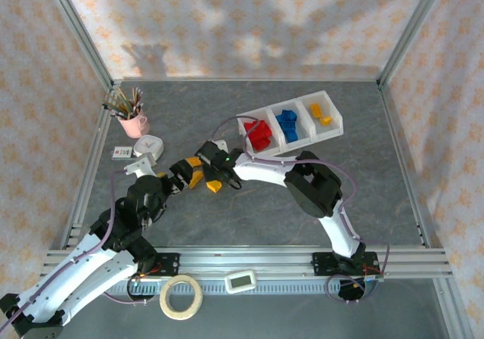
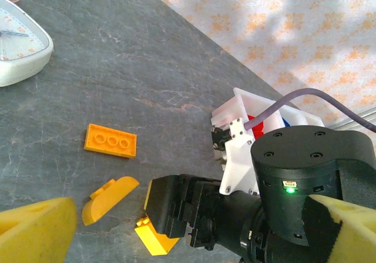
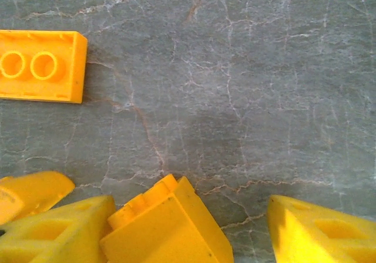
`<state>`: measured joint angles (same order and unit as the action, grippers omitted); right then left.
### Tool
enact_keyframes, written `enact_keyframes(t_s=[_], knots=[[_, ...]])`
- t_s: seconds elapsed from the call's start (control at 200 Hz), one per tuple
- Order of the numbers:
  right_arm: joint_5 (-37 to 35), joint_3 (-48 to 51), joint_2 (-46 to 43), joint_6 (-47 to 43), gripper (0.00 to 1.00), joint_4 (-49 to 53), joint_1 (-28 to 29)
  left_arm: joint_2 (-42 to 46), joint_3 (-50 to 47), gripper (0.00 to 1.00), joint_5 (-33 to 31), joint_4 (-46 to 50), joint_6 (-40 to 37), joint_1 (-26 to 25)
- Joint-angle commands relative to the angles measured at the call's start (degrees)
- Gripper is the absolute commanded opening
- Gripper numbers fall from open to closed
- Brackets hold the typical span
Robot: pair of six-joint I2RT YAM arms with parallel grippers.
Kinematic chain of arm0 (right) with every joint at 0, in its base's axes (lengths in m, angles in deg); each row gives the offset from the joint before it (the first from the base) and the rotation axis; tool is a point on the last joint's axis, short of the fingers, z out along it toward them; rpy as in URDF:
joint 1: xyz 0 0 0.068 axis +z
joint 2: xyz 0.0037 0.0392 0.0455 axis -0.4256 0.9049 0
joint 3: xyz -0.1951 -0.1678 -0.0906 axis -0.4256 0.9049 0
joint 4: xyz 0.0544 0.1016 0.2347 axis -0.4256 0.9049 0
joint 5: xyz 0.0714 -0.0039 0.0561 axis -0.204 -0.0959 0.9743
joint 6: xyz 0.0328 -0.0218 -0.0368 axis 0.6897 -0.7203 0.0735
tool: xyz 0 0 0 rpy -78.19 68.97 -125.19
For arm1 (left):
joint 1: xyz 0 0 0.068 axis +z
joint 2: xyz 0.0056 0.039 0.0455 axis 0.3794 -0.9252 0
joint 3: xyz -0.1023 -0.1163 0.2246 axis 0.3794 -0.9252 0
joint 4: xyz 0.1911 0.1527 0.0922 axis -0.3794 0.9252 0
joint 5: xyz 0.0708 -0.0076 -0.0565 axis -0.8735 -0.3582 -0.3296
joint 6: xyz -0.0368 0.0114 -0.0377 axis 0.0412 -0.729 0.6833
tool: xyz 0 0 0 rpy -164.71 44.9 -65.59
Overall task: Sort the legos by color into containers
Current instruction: Pick up the lego from the center of the table.
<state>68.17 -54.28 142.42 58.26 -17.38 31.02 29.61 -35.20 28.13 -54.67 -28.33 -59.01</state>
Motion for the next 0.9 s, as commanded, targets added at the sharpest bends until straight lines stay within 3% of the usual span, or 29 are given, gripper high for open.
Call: enact_keyframes(t_s=[0.0,0.611,0.896], knots=[[-2.53,0.86,-0.2,0.14,0.65,1.56,-0.26,-0.11,-0.62,0.99,-0.78,-0.7,0.08,0.23],[0.04,1.23,-1.19,-2.07,0.33,0.76,-1.54,-0.88,-0.49,0.99,0.48,-1.92,-0.02,0.26],[-0.79,3.17,-7.55,-2.47,0.28,0.36,-3.61,-3.69,0.99,0.99,3.15,-5.01,-1.06,0.25]])
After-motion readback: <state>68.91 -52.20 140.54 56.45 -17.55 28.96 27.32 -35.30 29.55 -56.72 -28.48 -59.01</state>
